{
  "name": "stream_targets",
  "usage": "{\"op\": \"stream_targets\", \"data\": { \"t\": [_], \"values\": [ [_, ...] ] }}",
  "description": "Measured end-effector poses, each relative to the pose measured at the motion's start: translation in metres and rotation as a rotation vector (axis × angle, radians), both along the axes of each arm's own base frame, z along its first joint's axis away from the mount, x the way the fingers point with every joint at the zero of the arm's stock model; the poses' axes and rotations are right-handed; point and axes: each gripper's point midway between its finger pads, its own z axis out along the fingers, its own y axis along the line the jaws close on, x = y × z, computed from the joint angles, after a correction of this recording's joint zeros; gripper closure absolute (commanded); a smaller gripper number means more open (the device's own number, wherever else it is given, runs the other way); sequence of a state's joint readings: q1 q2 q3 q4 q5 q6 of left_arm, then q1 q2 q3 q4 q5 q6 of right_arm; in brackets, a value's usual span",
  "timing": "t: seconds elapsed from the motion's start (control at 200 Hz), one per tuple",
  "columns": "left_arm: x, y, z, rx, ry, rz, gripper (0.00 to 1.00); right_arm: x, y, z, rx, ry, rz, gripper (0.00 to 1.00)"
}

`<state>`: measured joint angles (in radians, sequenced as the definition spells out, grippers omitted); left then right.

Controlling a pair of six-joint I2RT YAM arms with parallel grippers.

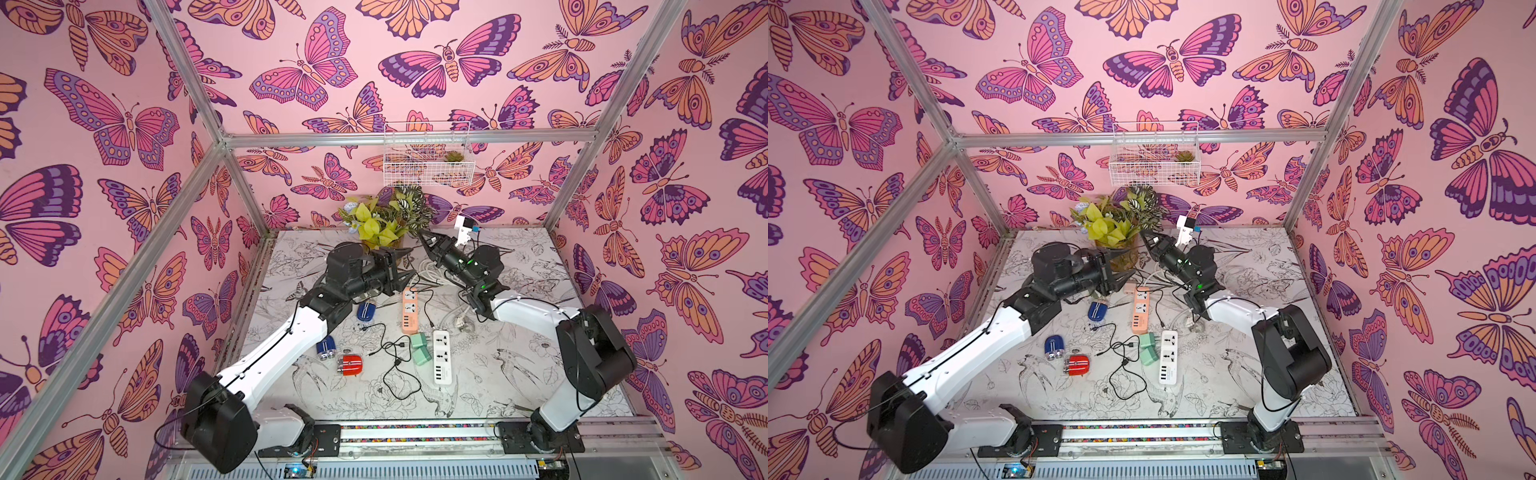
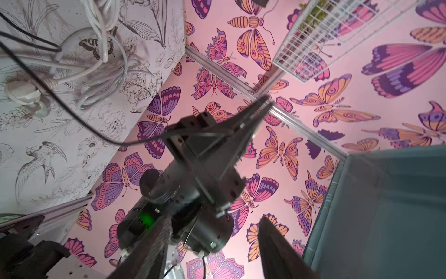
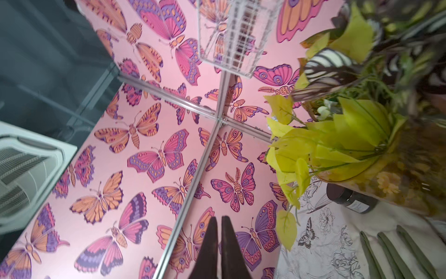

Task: Charge the electric shaver
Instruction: Pick up the charging cable from the center of the board.

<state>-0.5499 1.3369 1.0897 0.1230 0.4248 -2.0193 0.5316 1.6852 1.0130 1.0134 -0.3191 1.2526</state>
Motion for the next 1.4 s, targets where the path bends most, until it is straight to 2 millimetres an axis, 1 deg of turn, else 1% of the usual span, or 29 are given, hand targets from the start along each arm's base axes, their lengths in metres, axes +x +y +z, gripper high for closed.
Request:
{"op": "stream_targets", "data": {
  "t": [0.065,0.145,0.265,0.466,0.551,0.686,0.776,0.841,0.931,1.072,1.107,1.187,1.247,1.277,1.312,1.402],
  "values": [
    [0.006,-0.001,-0.013,0.007,0.05,0.02,0.47,-0.007,0.005,0.002,-0.03,-0.059,0.01,1.0],
    [0.009,0.002,-0.023,0.015,0.088,0.046,0.48,-0.015,0.009,-0.003,-0.072,-0.102,0.017,1.0],
    [0.012,0.005,-0.026,0.014,0.1,0.076,0.5,-0.023,0.014,-0.012,-0.124,-0.141,0.033,1.0],
    [0.015,0.007,-0.032,0.019,0.113,0.097,0.54,-0.036,0.019,-0.008,-0.163,-0.207,0.053,1.0],
    [0.014,0.009,-0.039,0.026,0.125,0.103,0.64,-0.04,0.02,-0.007,-0.171,-0.221,0.06,1.0],
    [0.015,0.013,-0.051,0.041,0.144,0.116,0.73,-0.045,0.025,-0.008,-0.187,-0.242,0.078,1.0],
    [0.018,0.015,-0.051,0.039,0.139,0.129,0.85,-0.049,0.029,-0.009,-0.196,-0.251,0.092,1.0],
    [0.02,0.015,-0.05,0.036,0.132,0.136,0.89,-0.051,0.031,-0.011,-0.202,-0.253,0.096,1.0],
    [0.022,0.016,-0.05,0.034,0.123,0.144,1.0,-0.052,0.032,-0.014,-0.211,-0.249,0.101,1.0],
    [0.024,0.017,-0.052,0.028,0.112,0.158,1.0,-0.052,0.033,-0.016,-0.216,-0.242,0.106,1.0],
    [0.024,0.018,-0.053,0.025,0.108,0.161,1.0,-0.052,0.033,-0.017,-0.218,-0.24,0.106,0.95],
    [0.026,0.02,-0.054,0.023,0.099,0.175,1.0,-0.051,0.033,-0.019,-0.223,-0.225,0.108,0.78],
    [0.029,0.023,-0.058,0.029,0.097,0.2,1.0,-0.05,0.032,-0.021,-0.227,-0.206,0.104,0.59],
    [0.03,0.025,-0.061,0.034,0.097,0.215,1.0,-0.049,0.031,-0.021,-0.229,-0.196,0.098,0.52],
    [0.032,0.028,-0.063,0.039,0.097,0.234,1.0,-0.049,0.029,-0.02,-0.228,-0.176,0.088,0.48],
    [0.039,0.036,-0.066,0.042,0.082,0.286,1.0,-0.05,0.016,-0.013,-0.234,-0.098,0.049,0.45]
  ]
}}
